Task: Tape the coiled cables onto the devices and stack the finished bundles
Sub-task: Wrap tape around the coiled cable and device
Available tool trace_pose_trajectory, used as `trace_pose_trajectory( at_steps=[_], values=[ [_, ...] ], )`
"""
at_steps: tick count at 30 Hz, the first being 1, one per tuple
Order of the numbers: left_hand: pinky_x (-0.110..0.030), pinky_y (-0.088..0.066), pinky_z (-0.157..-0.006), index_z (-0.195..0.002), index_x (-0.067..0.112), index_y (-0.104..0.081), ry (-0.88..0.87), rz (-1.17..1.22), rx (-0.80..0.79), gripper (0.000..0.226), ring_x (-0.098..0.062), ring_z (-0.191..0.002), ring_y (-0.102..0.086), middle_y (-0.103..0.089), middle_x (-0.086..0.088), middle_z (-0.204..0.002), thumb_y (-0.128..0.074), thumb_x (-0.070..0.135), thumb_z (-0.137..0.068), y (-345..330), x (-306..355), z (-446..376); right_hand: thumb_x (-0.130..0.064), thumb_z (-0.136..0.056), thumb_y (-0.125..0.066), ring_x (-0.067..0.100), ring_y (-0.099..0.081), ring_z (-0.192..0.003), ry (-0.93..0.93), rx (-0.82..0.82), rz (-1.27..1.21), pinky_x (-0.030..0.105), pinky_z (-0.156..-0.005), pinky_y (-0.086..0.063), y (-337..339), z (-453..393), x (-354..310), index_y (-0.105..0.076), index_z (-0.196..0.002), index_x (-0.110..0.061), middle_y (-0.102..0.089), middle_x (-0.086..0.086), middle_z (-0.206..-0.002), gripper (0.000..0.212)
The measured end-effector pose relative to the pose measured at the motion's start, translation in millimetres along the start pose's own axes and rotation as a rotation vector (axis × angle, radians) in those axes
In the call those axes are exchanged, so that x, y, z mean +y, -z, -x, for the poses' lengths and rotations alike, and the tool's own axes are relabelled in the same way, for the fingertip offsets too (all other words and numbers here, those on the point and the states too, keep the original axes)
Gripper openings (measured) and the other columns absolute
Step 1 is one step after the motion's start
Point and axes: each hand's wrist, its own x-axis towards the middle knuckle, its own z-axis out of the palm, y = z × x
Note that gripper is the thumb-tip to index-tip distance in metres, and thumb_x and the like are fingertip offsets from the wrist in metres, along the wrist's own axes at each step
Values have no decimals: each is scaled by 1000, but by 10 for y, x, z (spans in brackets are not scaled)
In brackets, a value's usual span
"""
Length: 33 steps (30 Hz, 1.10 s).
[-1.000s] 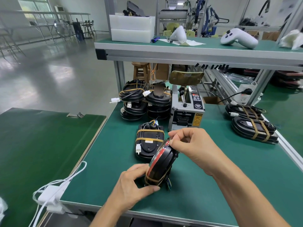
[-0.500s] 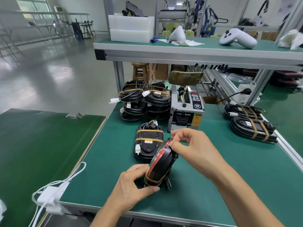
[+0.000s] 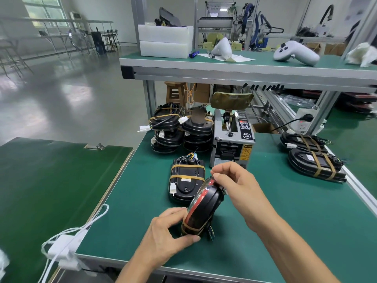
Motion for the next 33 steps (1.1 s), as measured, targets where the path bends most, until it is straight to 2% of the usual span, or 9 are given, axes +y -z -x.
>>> trace_pose_trajectory(
  at_steps=[4, 8, 13, 16, 18, 20, 26, 29, 33],
  values=[
    [-30, -50, -111, -115, 49, -79, 3, -13, -13, 41, -8, -131, -64, -70, 21, -133, -93, 50, -77, 4, -14, 0, -34, -89, -79, -5, -64, -104, 73, -69, 133, 20, -87, -45, 64, 50, 43, -69, -112, -38, -69, -27, -113, 25],
    [-28, -50, -110, -116, 51, -78, -2, -26, 0, 43, -6, -130, -65, -70, 23, -132, -93, 51, -75, 3, -17, -7, -63, -68, -80, -13, -51, -125, 118, -220, 281, 14, -98, -40, 118, 113, 36, -53, -135, -53, -57, -32, -131, 72],
    [-24, -50, -108, -120, 48, -77, -2, -21, -14, 45, -9, -130, -65, -71, 21, -133, -92, 49, -77, 3, -22, -5, -77, -64, -72, -8, -50, -128, 124, -157, 322, 31, -108, -45, 137, 121, 25, -44, -146, -53, -55, -32, -136, 90],
    [-20, -48, -106, -122, 47, -77, -1, -21, -9, 48, -9, -128, -66, -72, 20, -132, -93, 49, -78, 12, -26, -8, -87, -62, -65, -1, -46, -130, 133, -98, 477, 44, -118, -37, 92, 153, 43, -41, -145, -52, -48, -35, -135, 93],
    [-18, -49, -104, -123, 49, -76, -12, -43, -7, 48, -6, -126, -67, -72, 21, -131, -92, 47, -77, 14, -32, -6, -90, -62, -63, -16, -40, -124, 189, -128, 574, 46, -125, -26, 33, 189, 29, -37, -145, -53, -44, -40, -128, 95],
    [-17, -49, -103, -124, 51, -74, -12, -69, -4, 51, -5, -124, -68, -72, 22, -130, -92, 46, -77, 8, -42, -4, -91, -60, -60, -12, -43, -120, 241, -109, 669, 46, -125, -24, -9, 204, 6, -39, -148, -45, -44, -36, -123, 101],
    [-11, -45, -106, -154, 50, -54, 37, -31, 3, 93, 0, -128, -65, -69, 23, -136, -96, 39, -71, 16, 15, 27, -84, -59, -69, 7, -58, -109, 423, 78, 751, 26, -94, -43, -54, 329, -6, -56, -134, -30, -65, -19, -119, 94],
    [-22, -47, -110, -156, 46, -53, 38, -26, -5, 98, -4, -135, -62, -66, 21, -142, -97, 40, -69, 34, 50, 34, -76, -61, -73, 15, -60, -116, 528, 160, 834, 33, -100, -43, -101, 418, 46, -59, -137, -19, -66, -9, -130, 96],
    [-20, -46, -112, -159, 46, -49, 23, -29, -21, 99, -3, -137, -61, -65, 21, -147, -96, 34, -72, 25, 37, 32, -65, -59, -80, 27, -61, -125, 541, 195, 1001, 46, -101, -41, -262, 594, 148, -62, -139, -9, -60, 9, -143, 100]
  ],
)
